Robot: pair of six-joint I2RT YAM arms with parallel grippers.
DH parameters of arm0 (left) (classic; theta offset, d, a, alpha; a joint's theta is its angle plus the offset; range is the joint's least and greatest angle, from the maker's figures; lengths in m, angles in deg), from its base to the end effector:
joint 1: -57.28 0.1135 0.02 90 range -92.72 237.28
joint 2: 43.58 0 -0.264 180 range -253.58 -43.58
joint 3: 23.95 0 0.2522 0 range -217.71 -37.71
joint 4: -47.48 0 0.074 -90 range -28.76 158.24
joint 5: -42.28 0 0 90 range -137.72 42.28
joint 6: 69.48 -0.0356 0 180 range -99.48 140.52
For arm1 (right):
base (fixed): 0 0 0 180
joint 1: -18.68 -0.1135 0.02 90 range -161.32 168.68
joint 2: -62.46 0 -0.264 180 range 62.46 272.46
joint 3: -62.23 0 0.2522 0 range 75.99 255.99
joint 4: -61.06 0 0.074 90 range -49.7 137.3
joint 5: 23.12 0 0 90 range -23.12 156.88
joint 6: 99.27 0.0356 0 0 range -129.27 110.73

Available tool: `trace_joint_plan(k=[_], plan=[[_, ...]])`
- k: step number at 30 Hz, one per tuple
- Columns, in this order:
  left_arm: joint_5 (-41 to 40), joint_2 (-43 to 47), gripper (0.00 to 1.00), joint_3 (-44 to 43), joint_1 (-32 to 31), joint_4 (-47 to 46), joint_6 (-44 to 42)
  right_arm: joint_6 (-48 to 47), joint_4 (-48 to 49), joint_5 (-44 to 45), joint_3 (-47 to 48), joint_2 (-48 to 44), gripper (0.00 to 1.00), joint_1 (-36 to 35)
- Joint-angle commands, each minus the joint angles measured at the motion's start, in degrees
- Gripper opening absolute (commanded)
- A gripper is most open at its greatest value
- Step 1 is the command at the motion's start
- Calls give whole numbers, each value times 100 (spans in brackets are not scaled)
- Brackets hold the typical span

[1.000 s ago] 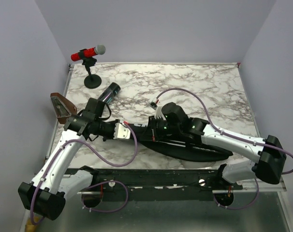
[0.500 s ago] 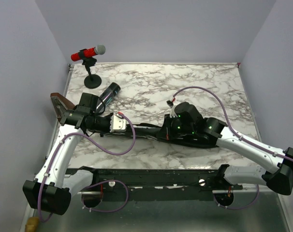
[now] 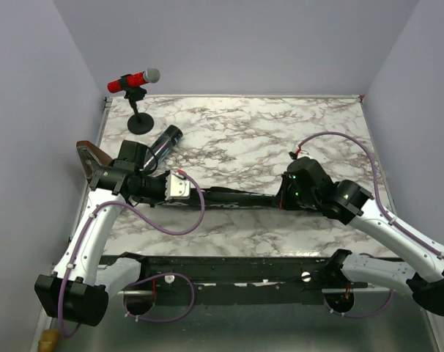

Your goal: Pack up the badminton gear

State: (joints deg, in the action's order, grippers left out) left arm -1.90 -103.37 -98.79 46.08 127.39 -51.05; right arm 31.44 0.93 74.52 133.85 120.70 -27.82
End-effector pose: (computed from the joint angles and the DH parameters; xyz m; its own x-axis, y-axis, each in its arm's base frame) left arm 0.1644 -0.0586 0.3177 0.1312 0.6480 -0.7502 0.9798 0.0306 0.1978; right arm 0.1420 0.1427 0.3167 -0.8081 0.0876 -0.5825 -0.1704 0.9118 0.3735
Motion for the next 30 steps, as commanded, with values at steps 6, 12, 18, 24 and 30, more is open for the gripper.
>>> trace_joint_plan(k=[6, 12, 18, 24, 30], plan=[[-346, 64, 0, -141, 101, 214, -32, 499, -1567, 1775, 497, -313, 1, 159], [-398, 117, 0, -141, 101, 126, 47, 719, -2183, 2224, 840, -392, 1, 168], [-416, -15, 35, -255, 92, 126, 178, 675, -1640, 1444, 262, -322, 1, 168], [-346, 3, 45, -536, -84, 82, 380, 667, -875, 678, -179, -269, 0, 176], [-47, -51, 99, -1204, -408, 293, 389, 754, -654, 283, -293, -313, 1, 176]])
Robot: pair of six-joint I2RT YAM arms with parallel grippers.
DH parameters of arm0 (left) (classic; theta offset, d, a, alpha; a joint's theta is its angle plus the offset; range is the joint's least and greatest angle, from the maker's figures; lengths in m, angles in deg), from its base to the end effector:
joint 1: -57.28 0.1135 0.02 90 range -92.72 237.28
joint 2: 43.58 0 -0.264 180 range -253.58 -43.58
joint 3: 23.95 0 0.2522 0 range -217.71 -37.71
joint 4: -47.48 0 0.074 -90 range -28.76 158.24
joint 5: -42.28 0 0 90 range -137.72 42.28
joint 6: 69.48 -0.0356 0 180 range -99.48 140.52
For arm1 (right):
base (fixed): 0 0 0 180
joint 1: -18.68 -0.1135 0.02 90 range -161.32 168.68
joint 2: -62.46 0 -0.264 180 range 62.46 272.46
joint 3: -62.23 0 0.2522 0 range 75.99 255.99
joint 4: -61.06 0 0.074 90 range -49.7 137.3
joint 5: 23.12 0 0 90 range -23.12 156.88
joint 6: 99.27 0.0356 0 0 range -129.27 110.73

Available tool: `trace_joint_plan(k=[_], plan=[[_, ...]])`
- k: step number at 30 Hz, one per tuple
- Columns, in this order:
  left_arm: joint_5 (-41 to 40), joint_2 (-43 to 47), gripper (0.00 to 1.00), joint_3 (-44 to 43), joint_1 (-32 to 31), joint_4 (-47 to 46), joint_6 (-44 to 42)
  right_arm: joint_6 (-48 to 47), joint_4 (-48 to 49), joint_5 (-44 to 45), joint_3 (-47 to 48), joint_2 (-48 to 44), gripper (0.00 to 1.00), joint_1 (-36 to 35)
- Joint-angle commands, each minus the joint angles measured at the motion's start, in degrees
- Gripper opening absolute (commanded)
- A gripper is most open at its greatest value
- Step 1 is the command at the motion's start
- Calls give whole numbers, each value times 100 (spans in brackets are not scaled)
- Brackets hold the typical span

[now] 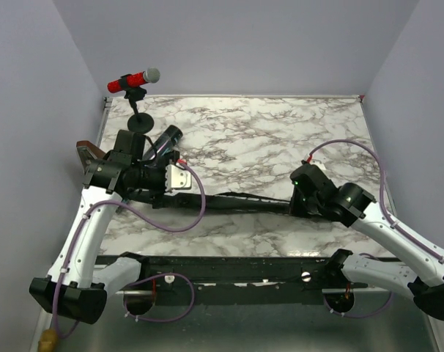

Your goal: Pack up the badminton gear

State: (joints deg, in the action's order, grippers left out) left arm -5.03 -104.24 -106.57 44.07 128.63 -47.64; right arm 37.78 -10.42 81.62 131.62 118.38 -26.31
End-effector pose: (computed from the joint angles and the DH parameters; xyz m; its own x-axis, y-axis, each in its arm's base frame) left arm 0.1657 -0.0637 0.3519 0.1587 0.6636 -0.7311 0.9644 0.0545 0.2588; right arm 0.1300 0.1172 0.2989 -0.8394 0.1618 -0.5189 0.0381 0.9698 0.2407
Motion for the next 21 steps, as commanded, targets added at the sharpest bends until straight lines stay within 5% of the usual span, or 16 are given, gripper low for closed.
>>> trace_joint_plan(k=[1, 8, 13, 21], plan=[[248, 81, 99, -453, -330, 90, 75, 138, 515, -498, -88, -99, 0, 17], [187, -59, 99, -874, -1691, -121, 944, 173, 621, -788, -35, -125, 0, 17], [-1033, -427, 99, -594, -3062, -1561, 2700, 173, 744, -982, 44, -38, 0, 17], [-2080, -895, 99, 354, -4311, -2922, 3774, 182, 700, -1061, 403, 6, 0, 26]])
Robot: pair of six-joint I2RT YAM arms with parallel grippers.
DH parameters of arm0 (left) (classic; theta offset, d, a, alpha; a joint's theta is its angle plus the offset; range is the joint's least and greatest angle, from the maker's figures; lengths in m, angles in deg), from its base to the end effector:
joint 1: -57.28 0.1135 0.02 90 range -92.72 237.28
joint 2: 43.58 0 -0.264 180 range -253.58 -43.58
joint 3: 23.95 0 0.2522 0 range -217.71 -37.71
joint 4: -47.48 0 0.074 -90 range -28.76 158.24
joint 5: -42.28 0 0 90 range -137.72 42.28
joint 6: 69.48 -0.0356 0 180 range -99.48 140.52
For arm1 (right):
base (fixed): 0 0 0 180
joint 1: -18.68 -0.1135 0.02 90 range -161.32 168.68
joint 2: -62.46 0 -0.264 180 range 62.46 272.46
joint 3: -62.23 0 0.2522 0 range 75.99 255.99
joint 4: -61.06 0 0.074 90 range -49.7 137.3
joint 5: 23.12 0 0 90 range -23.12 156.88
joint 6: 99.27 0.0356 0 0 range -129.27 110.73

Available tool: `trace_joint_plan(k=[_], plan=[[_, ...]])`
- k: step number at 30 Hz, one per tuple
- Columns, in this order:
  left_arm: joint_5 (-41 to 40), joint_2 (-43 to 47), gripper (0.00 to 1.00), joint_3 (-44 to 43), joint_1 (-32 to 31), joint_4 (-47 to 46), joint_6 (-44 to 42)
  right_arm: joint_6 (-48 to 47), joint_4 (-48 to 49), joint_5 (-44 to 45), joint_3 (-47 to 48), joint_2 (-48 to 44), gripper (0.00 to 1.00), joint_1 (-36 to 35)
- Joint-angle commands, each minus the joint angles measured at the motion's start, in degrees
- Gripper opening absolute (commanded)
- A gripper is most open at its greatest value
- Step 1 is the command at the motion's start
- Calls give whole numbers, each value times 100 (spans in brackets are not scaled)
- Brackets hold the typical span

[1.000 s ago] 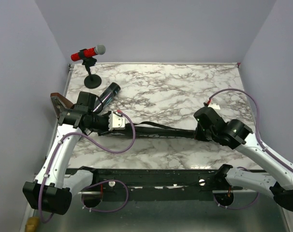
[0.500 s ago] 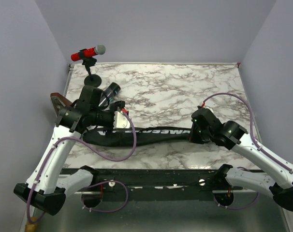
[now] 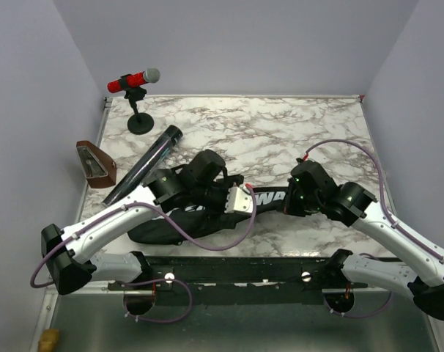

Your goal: Pack up the badminton gear

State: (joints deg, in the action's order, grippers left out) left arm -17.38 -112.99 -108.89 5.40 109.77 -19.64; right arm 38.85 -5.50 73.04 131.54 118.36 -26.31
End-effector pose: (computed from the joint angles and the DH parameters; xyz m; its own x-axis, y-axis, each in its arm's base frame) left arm 0.1352 -0.2014 0.3519 0.2320 0.6060 -0.7609 0.9722 -0.1705 0.1606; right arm 0.1321 0.1266 0.3031 -0.8673 0.1797 -0.4643 -0.0175 0.9210 0.3892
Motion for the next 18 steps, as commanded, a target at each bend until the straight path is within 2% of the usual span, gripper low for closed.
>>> trace_joint_plan(k=[1, 2, 5, 6, 9, 15, 18], plan=[[-977, -12, 99, 735, -577, -1222, 1053, 66, 182, -220, 474, 35, 0, 17], [-1213, -20, 99, 876, -769, -1424, 1106, 66, 173, -246, 527, 44, 1, 17], [-2767, -90, 99, 1237, -1332, -1977, 845, 110, 129, -360, 685, 61, 1, 26], [-2980, -117, 99, 1290, -1395, -2092, 782, 127, 120, -395, 711, 70, 1, 17], [-2982, -266, 98, 1037, -1456, -2050, 896, 163, 129, -518, 799, 88, 1, 17], [-4150, -793, 98, 702, -1729, -2340, 799, 207, 156, -756, 905, 140, 1, 17], [-4055, -855, 98, 658, -1790, -2252, 817, 198, 103, -765, 975, 140, 1, 17]])
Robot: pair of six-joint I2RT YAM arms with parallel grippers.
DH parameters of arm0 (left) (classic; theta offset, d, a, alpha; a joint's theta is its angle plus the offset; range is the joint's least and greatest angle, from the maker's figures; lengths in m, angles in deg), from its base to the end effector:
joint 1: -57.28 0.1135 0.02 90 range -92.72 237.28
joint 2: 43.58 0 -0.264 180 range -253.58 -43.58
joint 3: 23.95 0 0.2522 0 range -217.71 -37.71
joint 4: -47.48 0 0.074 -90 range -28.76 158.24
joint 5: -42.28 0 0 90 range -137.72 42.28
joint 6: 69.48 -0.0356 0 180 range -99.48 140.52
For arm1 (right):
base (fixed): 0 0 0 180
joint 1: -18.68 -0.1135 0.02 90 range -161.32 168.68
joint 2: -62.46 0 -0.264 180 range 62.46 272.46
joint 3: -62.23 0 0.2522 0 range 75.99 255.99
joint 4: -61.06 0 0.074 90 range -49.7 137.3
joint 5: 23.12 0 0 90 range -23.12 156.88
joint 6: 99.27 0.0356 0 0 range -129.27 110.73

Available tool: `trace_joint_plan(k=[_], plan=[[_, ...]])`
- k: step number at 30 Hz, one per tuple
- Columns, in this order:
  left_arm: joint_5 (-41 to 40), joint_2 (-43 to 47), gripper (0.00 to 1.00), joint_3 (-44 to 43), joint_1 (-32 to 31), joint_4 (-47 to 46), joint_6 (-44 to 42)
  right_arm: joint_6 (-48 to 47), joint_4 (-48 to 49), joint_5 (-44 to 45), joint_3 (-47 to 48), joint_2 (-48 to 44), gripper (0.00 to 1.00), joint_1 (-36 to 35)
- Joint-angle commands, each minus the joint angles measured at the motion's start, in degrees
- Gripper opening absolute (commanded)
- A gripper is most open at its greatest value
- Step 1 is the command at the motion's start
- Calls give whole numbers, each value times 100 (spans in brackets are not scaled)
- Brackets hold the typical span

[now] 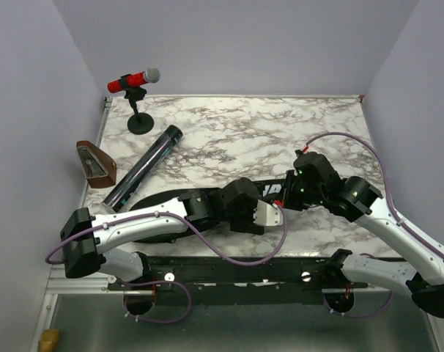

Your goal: Pack up the badminton gear

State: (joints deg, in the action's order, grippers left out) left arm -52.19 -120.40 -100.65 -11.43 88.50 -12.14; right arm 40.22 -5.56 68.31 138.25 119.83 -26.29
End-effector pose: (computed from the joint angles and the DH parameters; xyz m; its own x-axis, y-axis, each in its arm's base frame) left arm 0.1095 -0.2734 0.2980 0.2887 0.7409 -0.6064 0.8930 0.0200 0.4496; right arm 0.1350 0.1336 0.3351 -0.8695 0.2057 -0.4490 -0.0517 0.8662 0.4970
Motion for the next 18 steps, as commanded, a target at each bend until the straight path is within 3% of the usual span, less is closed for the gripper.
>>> trace_joint_plan(k=[1, 3, 5, 9, 18], plan=[[-520, -106, 95, -158, -160, -108, 32, 60, 75, -284, 339, -6, 1, 15], [-476, -36, 85, -114, -257, -81, -73, 34, 4, -223, 392, -15, 1, 15], [-476, 26, 63, -78, -301, -90, -187, 16, -5, -196, 401, -41, 1, 15], [-502, 149, 1, -96, -310, -11, -214, 8, -31, -161, 313, -67, 1, 23], [-537, 413, 0, 115, -310, 112, -179, -159, -364, 339, 559, 12, 0, 15]])
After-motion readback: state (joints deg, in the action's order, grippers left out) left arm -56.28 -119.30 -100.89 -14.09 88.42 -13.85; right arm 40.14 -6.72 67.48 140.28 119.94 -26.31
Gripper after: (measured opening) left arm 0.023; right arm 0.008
